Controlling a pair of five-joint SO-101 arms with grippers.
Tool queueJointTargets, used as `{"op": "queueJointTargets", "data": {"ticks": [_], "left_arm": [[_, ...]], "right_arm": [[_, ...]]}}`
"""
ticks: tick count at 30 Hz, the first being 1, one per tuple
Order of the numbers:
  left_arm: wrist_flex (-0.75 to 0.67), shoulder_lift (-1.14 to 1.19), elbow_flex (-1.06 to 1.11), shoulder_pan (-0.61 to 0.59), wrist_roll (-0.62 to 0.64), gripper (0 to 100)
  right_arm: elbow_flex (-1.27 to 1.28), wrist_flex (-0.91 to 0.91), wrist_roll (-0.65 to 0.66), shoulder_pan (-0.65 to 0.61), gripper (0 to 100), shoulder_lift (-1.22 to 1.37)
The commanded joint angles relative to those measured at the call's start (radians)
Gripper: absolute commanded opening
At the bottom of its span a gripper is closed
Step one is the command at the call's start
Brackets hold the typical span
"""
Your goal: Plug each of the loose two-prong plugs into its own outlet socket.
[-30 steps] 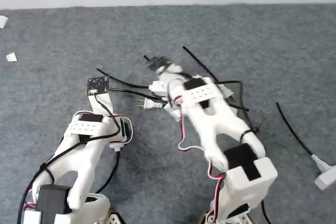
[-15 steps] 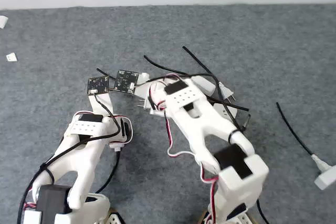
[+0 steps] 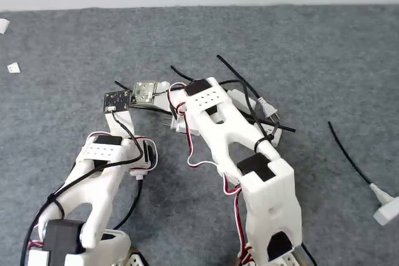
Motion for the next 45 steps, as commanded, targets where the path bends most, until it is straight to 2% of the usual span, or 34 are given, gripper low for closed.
{"op": "queueJointTargets", "data": {"ticks": [1, 11, 15, 20, 23, 28, 31, 32, 35, 38, 40, 42, 45], "left_arm": [[-0.028, -0.023, -0.004, 0.003, -0.006, 1], [-0.028, -0.023, -0.002, 0.003, -0.006, 1], [-0.028, -0.023, -0.002, 0.003, -0.006, 1], [-0.028, -0.023, -0.002, 0.003, -0.006, 1], [-0.028, -0.023, -0.002, 0.003, -0.006, 1], [-0.028, -0.023, -0.002, 0.003, -0.006, 1], [-0.028, -0.023, -0.002, 0.003, -0.006, 1], [-0.028, -0.023, -0.002, 0.003, -0.006, 1], [-0.028, -0.023, -0.002, 0.003, -0.006, 1], [-0.028, -0.023, -0.002, 0.003, -0.006, 1], [-0.028, -0.023, -0.002, 0.003, -0.006, 1], [-0.028, -0.023, -0.002, 0.003, -0.006, 1], [-0.028, -0.023, -0.002, 0.003, -0.006, 1]], "right_arm": [[-0.052, 0.015, -0.012, -0.016, 11.4, -0.016], [-0.069, -0.024, -0.044, -0.028, 10.6, 0.067], [-0.072, 0.015, -0.041, -0.025, 0.2, 0.059], [-0.078, 0.209, -0.02, 0.016, 0.9, 0.004], [-0.058, 0.349, 0.114, 0.036, 0.9, -0.088], [0.048, 0.581, 0.568, 0.068, 0.9, -0.219], [0.126, 0.608, 0.77, 0.11, 1.2, -0.269], [0.157, 0.582, 0.799, 0.122, 1.6, -0.28], [0.235, 0.47, 0.746, 0.136, 8.4, -0.286], [0.27, 0.394, 0.628, 0.139, 21.1, -0.285], [0.27, 0.372, 0.528, 0.127, 25.9, -0.291], [0.27, 0.374, 0.445, 0.097, 25.8, -0.294], [0.236, 0.403, 0.27, 0.062, 19.6, -0.312]]}}
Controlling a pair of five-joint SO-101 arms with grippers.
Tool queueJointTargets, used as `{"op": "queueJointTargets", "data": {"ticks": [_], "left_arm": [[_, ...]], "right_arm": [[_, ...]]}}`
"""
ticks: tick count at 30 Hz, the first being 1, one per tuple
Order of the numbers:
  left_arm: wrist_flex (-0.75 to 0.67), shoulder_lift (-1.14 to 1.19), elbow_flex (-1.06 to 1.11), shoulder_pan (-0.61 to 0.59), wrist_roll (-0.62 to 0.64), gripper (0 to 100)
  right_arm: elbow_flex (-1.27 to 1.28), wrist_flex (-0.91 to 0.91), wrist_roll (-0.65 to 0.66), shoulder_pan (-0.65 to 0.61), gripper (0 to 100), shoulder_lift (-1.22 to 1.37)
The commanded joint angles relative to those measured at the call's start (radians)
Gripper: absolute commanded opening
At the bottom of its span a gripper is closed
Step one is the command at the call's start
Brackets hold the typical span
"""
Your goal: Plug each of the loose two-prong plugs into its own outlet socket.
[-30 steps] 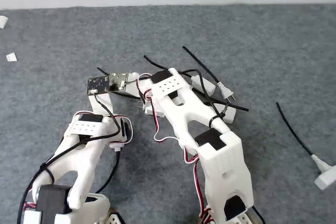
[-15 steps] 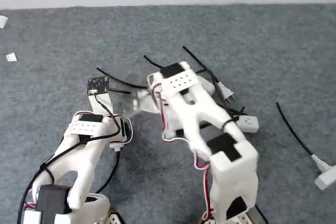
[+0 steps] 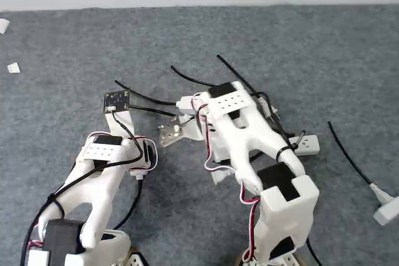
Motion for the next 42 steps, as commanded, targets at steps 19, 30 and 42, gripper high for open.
{"op": "queueJointTargets", "data": {"ticks": [19, 30, 42], "left_arm": [[-0.028, -0.025, -0.002, 0.003, -0.006, 1], [-0.028, -0.025, -0.002, 0.003, -0.006, 1], [-0.028, -0.025, -0.002, 0.003, -0.006, 1]], "right_arm": [[0.588, -0.492, -1.718, 0.087, 5.2, -0.621], [0.687, -0.555, -1.755, 0.143, 5.2, -0.575], [0.638, -0.43, -1.752, 0.186, 12.3, -0.483]]}}
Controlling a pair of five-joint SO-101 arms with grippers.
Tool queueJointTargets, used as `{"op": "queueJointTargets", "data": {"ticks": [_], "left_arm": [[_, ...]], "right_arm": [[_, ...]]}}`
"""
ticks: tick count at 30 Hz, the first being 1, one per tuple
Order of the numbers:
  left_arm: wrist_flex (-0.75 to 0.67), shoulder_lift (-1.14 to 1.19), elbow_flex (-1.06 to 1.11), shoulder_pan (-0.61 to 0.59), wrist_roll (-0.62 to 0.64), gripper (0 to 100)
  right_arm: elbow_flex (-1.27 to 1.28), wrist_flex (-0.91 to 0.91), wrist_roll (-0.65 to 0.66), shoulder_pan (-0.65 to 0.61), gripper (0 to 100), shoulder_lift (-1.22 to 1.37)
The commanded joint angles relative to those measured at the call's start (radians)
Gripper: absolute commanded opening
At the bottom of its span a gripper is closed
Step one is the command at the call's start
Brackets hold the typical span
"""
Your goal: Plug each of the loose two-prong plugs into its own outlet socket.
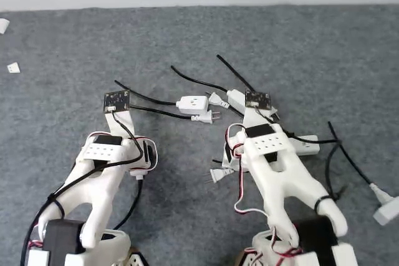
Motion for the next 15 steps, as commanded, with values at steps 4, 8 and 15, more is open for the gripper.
{"op": "queueJointTargets", "data": {"ticks": [4, 8, 15], "left_arm": [[-0.028, -0.025, -0.002, 0.003, -0.006, 1], [-0.028, -0.025, -0.002, 0.003, -0.006, 1], [-0.028, -0.025, -0.002, 0.003, -0.006, 1]], "right_arm": [[-0.08, -0.016, -0.009, 0.061, 13.8, 0.105], [-0.14, 0.027, -0.014, 0.073, 12.9, 0.156], [-0.164, 0.031, -0.015, 0.041, 12.9, 0.163]]}}
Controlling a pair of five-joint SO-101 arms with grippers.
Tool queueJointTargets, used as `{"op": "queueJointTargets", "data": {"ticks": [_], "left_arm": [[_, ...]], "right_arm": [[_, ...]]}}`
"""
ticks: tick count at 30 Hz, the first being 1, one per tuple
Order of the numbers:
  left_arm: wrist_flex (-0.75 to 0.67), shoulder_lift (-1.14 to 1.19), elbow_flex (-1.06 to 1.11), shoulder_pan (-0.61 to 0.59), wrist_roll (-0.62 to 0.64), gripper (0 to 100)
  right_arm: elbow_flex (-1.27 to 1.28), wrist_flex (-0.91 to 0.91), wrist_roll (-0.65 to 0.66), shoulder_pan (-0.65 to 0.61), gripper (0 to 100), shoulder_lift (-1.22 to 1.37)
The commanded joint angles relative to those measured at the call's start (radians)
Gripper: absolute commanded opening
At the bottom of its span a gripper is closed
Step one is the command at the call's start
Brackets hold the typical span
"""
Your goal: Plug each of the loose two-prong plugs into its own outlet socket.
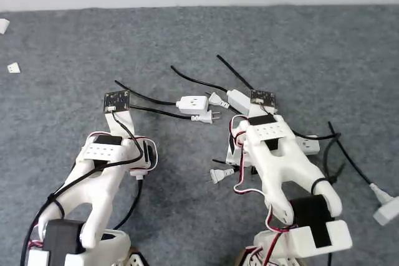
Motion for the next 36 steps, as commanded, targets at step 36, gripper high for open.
{"op": "queueJointTargets", "data": {"ticks": [36], "left_arm": [[-0.028, -0.025, -0.002, 0.003, -0.006, 1]], "right_arm": [[-0.147, 0.041, -0.127, -0.305, 9.4, 0.096]]}}
